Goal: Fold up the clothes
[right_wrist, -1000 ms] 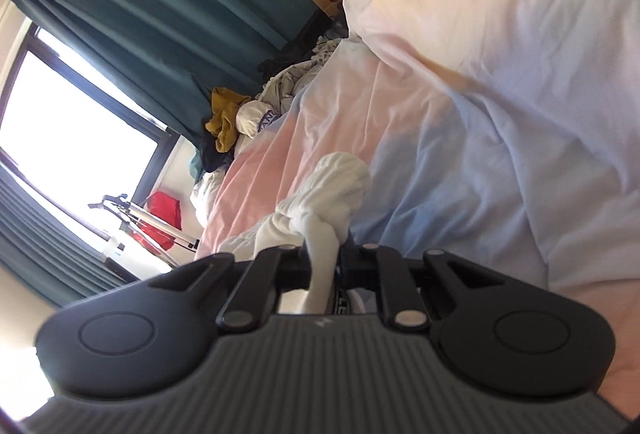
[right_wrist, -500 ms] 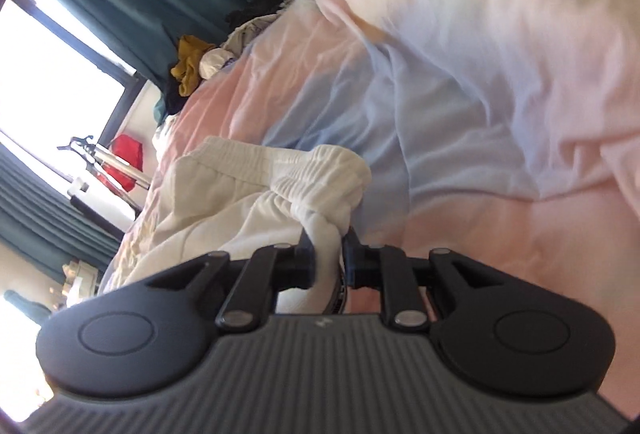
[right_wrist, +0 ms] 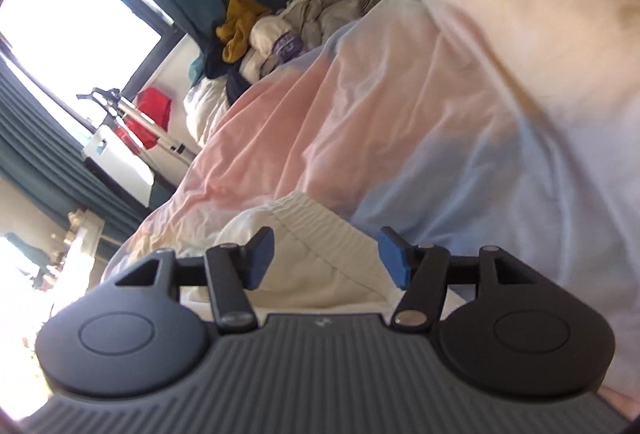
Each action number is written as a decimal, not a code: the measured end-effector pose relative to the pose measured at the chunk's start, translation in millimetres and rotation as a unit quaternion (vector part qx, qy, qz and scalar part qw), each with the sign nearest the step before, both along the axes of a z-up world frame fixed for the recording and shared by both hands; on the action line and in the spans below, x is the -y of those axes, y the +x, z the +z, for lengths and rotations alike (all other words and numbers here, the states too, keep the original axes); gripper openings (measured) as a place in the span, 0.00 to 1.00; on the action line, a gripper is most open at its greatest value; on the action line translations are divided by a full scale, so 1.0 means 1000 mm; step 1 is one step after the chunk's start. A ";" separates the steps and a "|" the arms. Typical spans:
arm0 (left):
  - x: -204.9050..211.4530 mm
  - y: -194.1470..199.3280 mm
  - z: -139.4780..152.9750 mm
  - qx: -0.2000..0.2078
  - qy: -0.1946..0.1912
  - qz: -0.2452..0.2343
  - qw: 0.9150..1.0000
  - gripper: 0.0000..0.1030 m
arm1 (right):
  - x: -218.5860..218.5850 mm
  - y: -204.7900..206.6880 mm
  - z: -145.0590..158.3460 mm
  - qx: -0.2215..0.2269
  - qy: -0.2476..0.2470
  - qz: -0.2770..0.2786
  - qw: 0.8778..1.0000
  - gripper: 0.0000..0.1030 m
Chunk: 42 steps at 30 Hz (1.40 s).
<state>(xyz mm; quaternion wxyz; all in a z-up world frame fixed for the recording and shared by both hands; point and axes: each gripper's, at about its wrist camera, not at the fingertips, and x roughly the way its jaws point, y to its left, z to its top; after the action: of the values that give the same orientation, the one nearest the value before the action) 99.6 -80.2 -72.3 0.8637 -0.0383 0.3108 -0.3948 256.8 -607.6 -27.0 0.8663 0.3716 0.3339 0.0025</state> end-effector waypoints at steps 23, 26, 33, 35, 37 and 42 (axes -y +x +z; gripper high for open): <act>-0.006 0.051 -0.027 -0.077 -0.035 0.033 0.996 0.52 | -0.065 0.101 -0.034 -0.008 0.171 0.282 0.944 0.59; -0.002 0.050 -0.026 -0.074 -0.028 0.036 0.996 0.52 | -0.072 0.114 -0.043 -0.052 0.151 0.238 0.958 0.58; -0.003 0.050 -0.028 -0.072 -0.033 0.040 0.996 0.52 | -0.082 0.120 -0.015 -0.013 0.079 0.124 0.989 0.20; -0.007 0.051 -0.028 -0.075 -0.040 0.044 0.995 0.52 | -0.077 0.116 0.007 0.017 0.070 0.100 0.992 0.19; -0.010 0.050 -0.025 -0.073 -0.046 0.048 0.995 0.52 | -0.065 0.110 0.033 0.068 0.068 0.071 0.993 0.18; -0.019 0.048 -0.014 -0.059 -0.062 0.063 0.994 0.52 | -0.019 0.123 0.067 0.149 0.044 -0.026 0.988 0.18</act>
<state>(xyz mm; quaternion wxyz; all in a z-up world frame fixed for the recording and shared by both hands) 148.1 -61.1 -86.5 0.8630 -0.1342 0.3331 -0.3553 379.4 -588.3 39.9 0.8889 0.4134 0.1910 0.0494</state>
